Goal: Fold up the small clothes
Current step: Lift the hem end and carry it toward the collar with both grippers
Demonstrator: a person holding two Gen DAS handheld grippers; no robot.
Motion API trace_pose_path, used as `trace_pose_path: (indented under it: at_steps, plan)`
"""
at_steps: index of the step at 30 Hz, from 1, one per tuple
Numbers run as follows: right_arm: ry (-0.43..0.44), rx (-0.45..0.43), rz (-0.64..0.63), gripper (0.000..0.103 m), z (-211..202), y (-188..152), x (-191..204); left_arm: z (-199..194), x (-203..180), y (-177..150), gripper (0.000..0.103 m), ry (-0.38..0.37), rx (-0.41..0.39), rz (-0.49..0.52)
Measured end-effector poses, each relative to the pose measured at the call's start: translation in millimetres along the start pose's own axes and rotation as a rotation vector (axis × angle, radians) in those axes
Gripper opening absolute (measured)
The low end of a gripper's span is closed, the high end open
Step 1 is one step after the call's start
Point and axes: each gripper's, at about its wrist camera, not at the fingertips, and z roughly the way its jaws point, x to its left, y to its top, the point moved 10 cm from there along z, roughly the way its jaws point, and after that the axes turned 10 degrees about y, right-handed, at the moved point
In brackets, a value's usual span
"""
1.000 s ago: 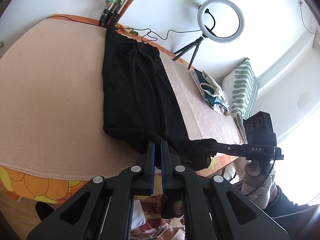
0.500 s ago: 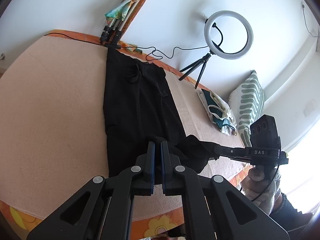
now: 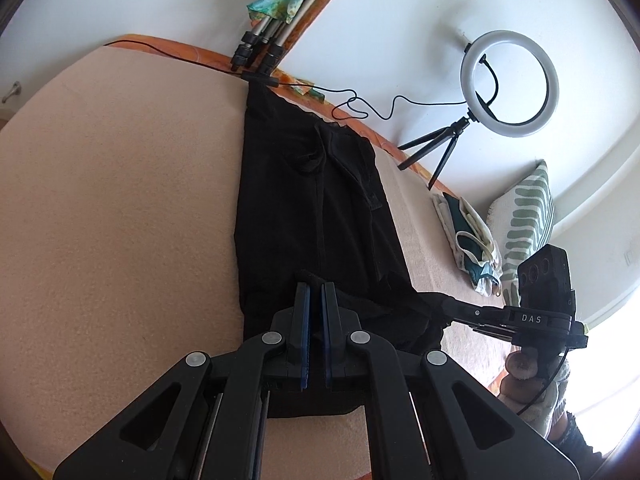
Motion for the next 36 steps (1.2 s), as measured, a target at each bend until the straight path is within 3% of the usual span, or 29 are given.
trace_pose_path:
  at_steps: [12,15,18,22,29,33,36]
  plan:
    - [-0.064,0.008,0.033,0.007,22,16,-20,30,9,10,0.004,0.046,0.019,0.014]
    - [-0.089,0.012,0.047,0.011,20,16,-26,30,12,15,0.011,0.049,0.018,-0.002]
    - [-0.106,-0.02,0.011,0.023,6,20,-24,16,13,23,0.012,0.062,-0.024,-0.005]
    - [-0.086,-0.02,-0.094,0.024,-4,16,-2,1,-2,18,0.012,0.039,-0.044,0.08]
    - [-0.067,0.122,-0.213,0.024,30,-10,17,29,-19,-23,0.012,0.051,0.099,0.248]
    - [-0.089,0.15,-0.204,0.024,49,-6,10,47,-15,-22,0.012,0.05,0.13,0.224]
    - [-0.16,0.075,-0.208,0.024,42,14,-2,51,-4,-1,0.012,0.074,0.078,0.159]
